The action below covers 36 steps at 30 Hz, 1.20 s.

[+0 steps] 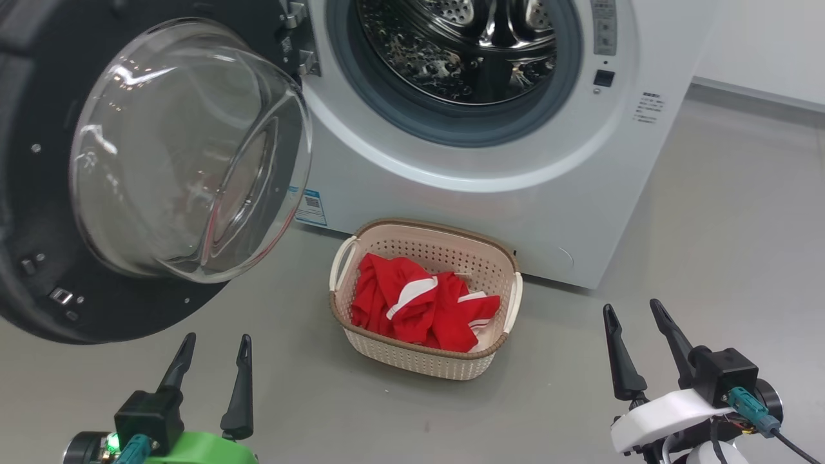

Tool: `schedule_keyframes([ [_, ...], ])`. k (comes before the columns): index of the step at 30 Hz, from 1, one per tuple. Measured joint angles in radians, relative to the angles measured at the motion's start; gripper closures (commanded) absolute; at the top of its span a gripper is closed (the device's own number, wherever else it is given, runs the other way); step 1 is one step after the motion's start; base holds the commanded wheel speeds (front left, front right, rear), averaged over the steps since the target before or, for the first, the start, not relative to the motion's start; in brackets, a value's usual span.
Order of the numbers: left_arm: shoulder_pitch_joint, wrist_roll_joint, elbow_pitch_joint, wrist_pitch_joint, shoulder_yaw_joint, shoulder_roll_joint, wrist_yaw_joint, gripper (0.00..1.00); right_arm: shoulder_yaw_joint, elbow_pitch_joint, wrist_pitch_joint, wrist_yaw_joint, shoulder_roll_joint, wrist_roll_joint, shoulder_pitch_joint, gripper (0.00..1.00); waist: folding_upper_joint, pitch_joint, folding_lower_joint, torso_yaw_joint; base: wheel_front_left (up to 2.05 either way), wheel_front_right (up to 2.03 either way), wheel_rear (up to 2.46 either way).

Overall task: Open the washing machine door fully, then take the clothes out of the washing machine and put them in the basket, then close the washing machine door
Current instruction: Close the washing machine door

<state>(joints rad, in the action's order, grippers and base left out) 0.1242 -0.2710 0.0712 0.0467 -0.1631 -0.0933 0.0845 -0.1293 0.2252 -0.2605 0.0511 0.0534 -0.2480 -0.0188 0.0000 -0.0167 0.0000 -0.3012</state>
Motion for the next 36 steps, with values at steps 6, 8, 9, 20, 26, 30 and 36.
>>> schedule_keyframes([
  [6, 0.001, 0.0, -0.001, 0.0, 0.002, -0.002, 0.003, 0.0, -0.006, 0.0, 0.0, 0.0, -0.003, 0.0, -0.01, 0.0, 0.0, 0.012, 0.0, -0.071, 0.0, 0.0, 0.0],
  [8, 0.002, 0.0, -0.001, 0.0, 0.005, -0.003, 0.004, 0.0, -0.008, 0.001, 0.0, 0.0, -0.004, 0.0, -0.01, 0.0, 0.0, 0.016, 0.0, -0.091, 0.0, 0.0, 0.0],
  [9, 0.002, 0.0, -0.001, 0.0, 0.008, -0.005, 0.004, 0.0, -0.01, 0.001, 0.0, 0.0, -0.004, 0.0, -0.01, 0.0, 0.0, 0.017, 0.0, -0.1, 0.0, 0.0, 0.0],
  [20, 0.028, 0.0, 0.003, 0.0, 0.036, -0.013, 0.009, 0.0, -0.035, 0.004, 0.0, 0.001, -0.007, 0.0, -0.01, 0.0, 0.0, 0.02, 0.0, -0.15, 0.0, 0.0, 0.0],
  [26, 0.029, -0.001, 0.006, 0.0, 0.039, -0.013, 0.009, 0.0, -0.038, 0.006, 0.0, 0.001, -0.007, 0.0, -0.01, 0.0, 0.0, 0.017, 0.0, -0.15, 0.0, 0.0, 0.0],
  [30, 0.029, -0.001, 0.008, 0.0, 0.04, -0.013, 0.009, 0.0, -0.039, 0.007, 0.0, 0.001, -0.007, 0.0, -0.01, 0.0, 0.0, 0.014, 0.0, -0.148, 0.0, 0.0, 0.0],
  [36, 0.03, -0.011, 0.013, 0.009, 0.043, -0.013, 0.009, 0.0, -0.041, 0.009, 0.0, 0.001, -0.008, 0.0, -0.009, 0.0, 0.0, 0.009, 0.0, -0.144, 0.0, 0.0, 0.0],
])
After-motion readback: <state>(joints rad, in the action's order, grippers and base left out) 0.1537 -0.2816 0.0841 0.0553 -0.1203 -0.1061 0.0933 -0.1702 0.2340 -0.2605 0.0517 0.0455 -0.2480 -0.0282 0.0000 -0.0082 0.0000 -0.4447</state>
